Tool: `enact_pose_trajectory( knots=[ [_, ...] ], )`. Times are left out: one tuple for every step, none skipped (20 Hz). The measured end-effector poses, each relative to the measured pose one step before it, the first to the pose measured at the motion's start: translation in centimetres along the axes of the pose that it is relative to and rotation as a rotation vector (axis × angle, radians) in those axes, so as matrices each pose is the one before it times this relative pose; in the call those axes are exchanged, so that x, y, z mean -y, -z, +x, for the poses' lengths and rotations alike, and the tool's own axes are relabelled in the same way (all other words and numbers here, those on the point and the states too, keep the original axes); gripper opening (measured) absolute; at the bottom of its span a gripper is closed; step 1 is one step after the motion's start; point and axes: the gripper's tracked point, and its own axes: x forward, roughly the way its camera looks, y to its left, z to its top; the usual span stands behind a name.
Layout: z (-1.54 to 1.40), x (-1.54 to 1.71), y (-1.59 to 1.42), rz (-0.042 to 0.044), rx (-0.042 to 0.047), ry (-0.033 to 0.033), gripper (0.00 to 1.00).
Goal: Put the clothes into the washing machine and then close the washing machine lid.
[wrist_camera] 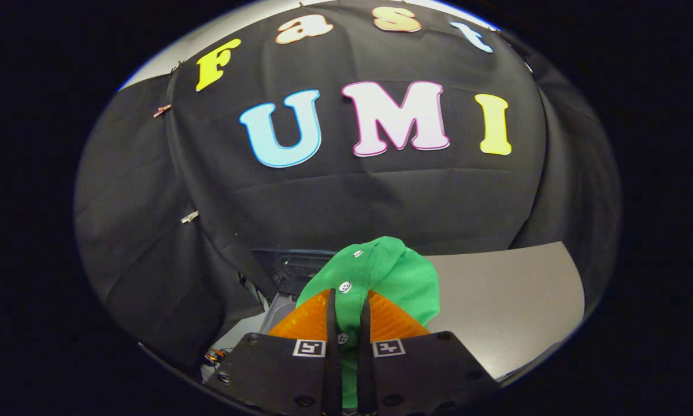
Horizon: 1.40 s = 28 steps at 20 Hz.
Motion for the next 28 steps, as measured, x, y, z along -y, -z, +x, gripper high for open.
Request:
enact_pose_trajectory(
  knots=[
    [0.96,-0.997,0.943,-0.00398,-0.01712,-0.00735,0.15],
    [0.954,-0.953,0.937,-0.00252,-0.01366,-0.00663,0.15],
    [0.907,-0.754,0.982,-0.00384,-0.01647,-0.00522,0.15],
    [1.096,-0.663,0.918,-0.00174,-0.01474,-0.00298,0.15],
    [0.953,-0.568,0.986,-0.00349,-0.01481,0.00066,0.15],
    [1.076,-0.299,0.827,-0.00284,-0.01574,0.00315,0.15],
    [0.989,-0.299,0.94,-0.0022,-0.01598,0.00286,0.15],
    [0.948,-0.296,0.893,0.00172,-0.01397,0.0026,0.15],
    [0.918,-0.205,0.787,0.00586,-0.01148,0.001,0.15],
    [0.949,-0.105,0.71,0.01002,-0.00832,0.00035,0.15],
    [0.871,-0.183,0.641,0.01063,-0.00767,-0.00129,0.15],
    [0.83,-0.163,0.629,0.00794,-0.00626,0.00025,0.15],
    [0.827,-0.075,0.715,0.00679,-0.00665,0.00217,0.14],
    [0.957,0.027,0.744,0.0081,-0.0056,0.00467,0.15],
    [0.815,0.108,0.522,0.0096,-0.0044,0.0079,0.15],
    [0.84,0.02,0.584,0.00958,-0.00215,0.00646,0.15],
    [0.756,0.162,0.472,0.01092,0.00023,0.00764,0.15],
    [0.879,0.097,0.395,0.00851,0.00128,0.00593,0.15],
    [0.726,0.089,0.433,0.00983,0.00433,0.00628,0.15],
    [0.742,0.035,0.255,0.00314,0.00191,0.00274,0.15],
    [0.77,0.042,0.372,-0.00126,0.00155,0.00552,0.15],
    [0.691,0.069,0.179,-0.00342,0.00437,0.00889,0.15],
    [0.462,0.224,0.336,-0.00597,0.00548,0.0104,0.15],
    [0.609,0.084,0.069,-0.00569,0.00875,0.01156,0.15],
    [0.673,0.145,0.192,-0.00649,0.00938,0.0089,0.15],
    [0.562,0.049,0.037,-0.01114,0.00677,0.00562,0.15],
    [0.484,-0.05,0.231,-0.0127,0.00598,-0.00232,0.15],
    [0.588,-0.169,0.106,-0.01015,0.00919,-0.01103,0.15]
  ],
)
